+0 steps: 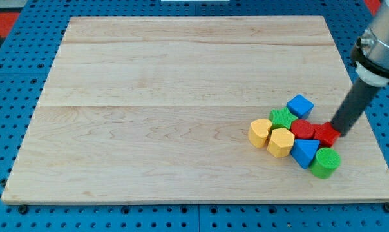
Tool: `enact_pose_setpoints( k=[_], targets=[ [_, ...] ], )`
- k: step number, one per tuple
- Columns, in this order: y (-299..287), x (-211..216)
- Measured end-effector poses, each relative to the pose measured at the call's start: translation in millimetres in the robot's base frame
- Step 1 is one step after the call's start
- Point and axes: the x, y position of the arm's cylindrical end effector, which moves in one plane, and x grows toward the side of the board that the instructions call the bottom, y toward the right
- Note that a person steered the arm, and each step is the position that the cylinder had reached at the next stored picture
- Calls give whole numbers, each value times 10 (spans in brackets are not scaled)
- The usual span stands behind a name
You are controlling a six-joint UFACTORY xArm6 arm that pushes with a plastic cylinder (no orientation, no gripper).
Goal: Separate the green star and red star
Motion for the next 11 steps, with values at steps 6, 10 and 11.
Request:
enact_pose_setpoints(
  k=[6, 10, 11],
  targets=[
    [6, -345],
    [-763, -224],
    [-320, -513]
  ],
)
